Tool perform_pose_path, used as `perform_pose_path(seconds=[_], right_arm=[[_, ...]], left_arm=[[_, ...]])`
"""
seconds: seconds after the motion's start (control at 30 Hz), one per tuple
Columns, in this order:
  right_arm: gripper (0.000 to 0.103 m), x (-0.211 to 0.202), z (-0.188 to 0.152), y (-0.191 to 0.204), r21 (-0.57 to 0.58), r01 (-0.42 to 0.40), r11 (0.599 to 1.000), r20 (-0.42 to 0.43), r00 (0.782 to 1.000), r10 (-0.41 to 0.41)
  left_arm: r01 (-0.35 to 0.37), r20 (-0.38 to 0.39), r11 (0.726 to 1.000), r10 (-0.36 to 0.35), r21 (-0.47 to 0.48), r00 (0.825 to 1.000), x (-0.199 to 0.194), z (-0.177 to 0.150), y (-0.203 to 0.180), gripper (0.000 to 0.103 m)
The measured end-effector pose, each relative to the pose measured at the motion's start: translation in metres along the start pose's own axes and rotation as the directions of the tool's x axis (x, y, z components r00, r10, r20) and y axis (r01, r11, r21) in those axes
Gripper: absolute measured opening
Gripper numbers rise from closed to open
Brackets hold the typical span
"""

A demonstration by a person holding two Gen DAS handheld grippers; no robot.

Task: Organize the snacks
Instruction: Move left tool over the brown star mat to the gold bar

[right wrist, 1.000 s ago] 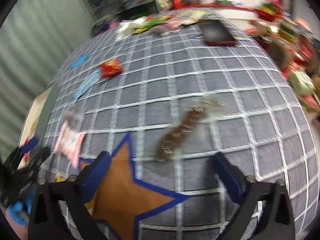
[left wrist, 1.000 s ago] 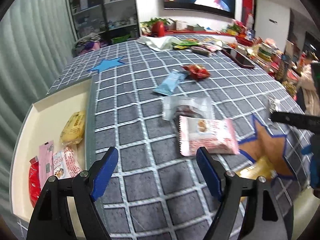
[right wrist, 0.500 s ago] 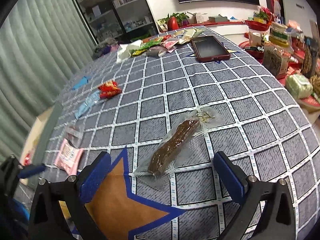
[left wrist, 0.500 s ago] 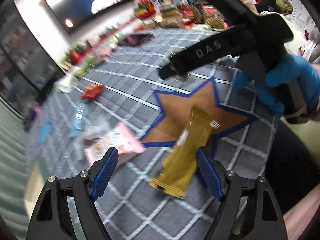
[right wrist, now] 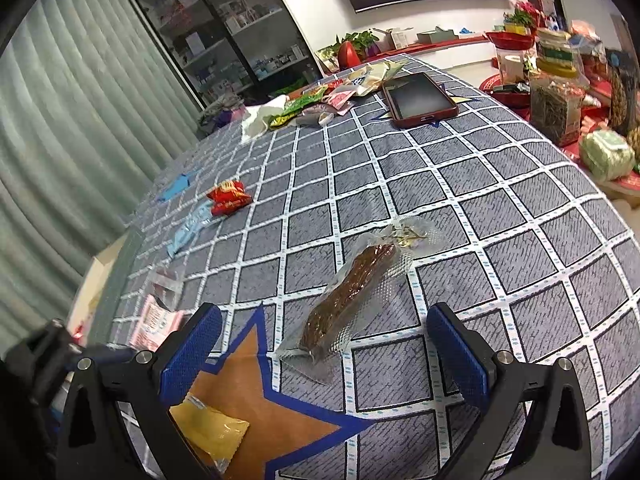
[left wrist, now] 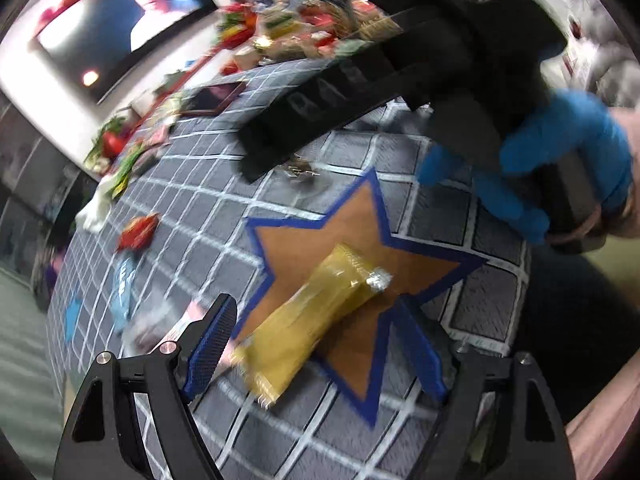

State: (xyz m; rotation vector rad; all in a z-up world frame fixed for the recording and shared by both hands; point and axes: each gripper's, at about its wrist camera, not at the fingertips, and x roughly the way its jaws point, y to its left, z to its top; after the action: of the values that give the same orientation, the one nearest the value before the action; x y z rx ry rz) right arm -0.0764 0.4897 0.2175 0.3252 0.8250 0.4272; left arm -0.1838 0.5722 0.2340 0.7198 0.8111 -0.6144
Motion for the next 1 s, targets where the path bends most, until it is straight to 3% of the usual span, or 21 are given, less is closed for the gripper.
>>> perform_pose_path(seconds=[0.07, 0.1, 0.13, 0.2, 0.27, 0.37, 0.5, 0.57, 0.6, 0.67, 0.73, 0.77, 0.87, 1.0], right_arm=[[0.103, -0.002, 0.000, -0.005, 0.026, -0.032, 0.999, 0.012, 0.999, 0.032], [0.103, -0.003, 0.000, -0.007, 0.036, -0.046, 0.998, 0.017, 0.999, 0.046], [0.103, -0.003, 0.000, -0.008, 0.039, -0.052, 0.998, 0.018, 0.999, 0.051], [0.103, -0.004, 0.001, -0.008, 0.039, -0.054, 0.998, 0.019, 0.998, 0.053], [0.103, -0.003, 0.001, -0.006, 0.035, -0.048, 0.998, 0.017, 0.999, 0.048], [0.103, -0.003, 0.001, -0.006, 0.033, -0.048, 0.998, 0.017, 0.999, 0.048], [0.103, -0.004, 0.000, -0.007, 0.044, -0.057, 0.997, 0.024, 0.998, 0.056], [0.103, -0.003, 0.000, -0.006, 0.041, -0.052, 0.998, 0.023, 0.998, 0.051], [0.103, -0.003, -0.001, -0.006, 0.038, -0.047, 0.998, 0.022, 0.999, 0.046], [0.103, -0.003, -0.001, -0.006, 0.034, -0.040, 0.999, 0.020, 0.999, 0.039], [0.103, -0.003, -0.001, -0.007, 0.034, -0.041, 0.999, 0.020, 0.999, 0.041], [0.103, -0.003, -0.001, -0.006, 0.037, -0.042, 0.998, 0.021, 0.999, 0.041], [0.103, -0.003, -0.001, -0.007, 0.038, -0.045, 0.998, 0.022, 0.999, 0.044], [0.103, -0.003, -0.001, -0.006, 0.039, -0.041, 0.998, 0.023, 0.999, 0.040]], left_arm=[[0.050, -0.020, 0.998, -0.051, -0.033, 0.999, 0.006, 0.006, 0.006, 0.082], [0.117, -0.042, 0.988, -0.122, -0.099, 0.992, 0.010, 0.007, 0.014, 0.068], [0.183, -0.044, 0.970, -0.192, -0.159, 0.980, 0.013, 0.006, 0.021, 0.046], [0.249, -0.031, 0.932, -0.266, -0.265, 0.963, 0.013, -0.001, 0.032, 0.039], [0.232, -0.021, 0.924, -0.250, -0.303, 0.968, 0.008, -0.011, 0.033, 0.039], [0.191, -0.007, 0.886, -0.214, -0.422, 0.977, -0.007, -0.038, 0.038, 0.039], [0.035, -0.059, 0.835, -0.080, -0.549, 0.995, -0.027, -0.079, 0.050, 0.039], [-0.035, -0.094, 0.796, -0.028, -0.605, 0.995, -0.031, -0.095, 0.060, 0.040], [-0.066, -0.110, 0.762, -0.006, -0.645, 0.994, -0.030, -0.107, 0.072, 0.040], [-0.088, -0.117, 0.730, 0.011, -0.678, 0.993, -0.032, -0.112, 0.076, 0.047], [-0.122, -0.141, 0.718, 0.034, -0.685, 0.989, -0.031, -0.116, 0.077, 0.065], [-0.133, -0.153, 0.716, 0.038, -0.685, 0.988, -0.032, -0.118, 0.076, 0.068], [-0.137, -0.172, 0.716, 0.024, -0.684, 0.985, -0.035, -0.125, 0.077, 0.071], [-0.115, -0.178, 0.738, -0.006, -0.665, 0.984, -0.039, -0.132, 0.071, 0.074]])
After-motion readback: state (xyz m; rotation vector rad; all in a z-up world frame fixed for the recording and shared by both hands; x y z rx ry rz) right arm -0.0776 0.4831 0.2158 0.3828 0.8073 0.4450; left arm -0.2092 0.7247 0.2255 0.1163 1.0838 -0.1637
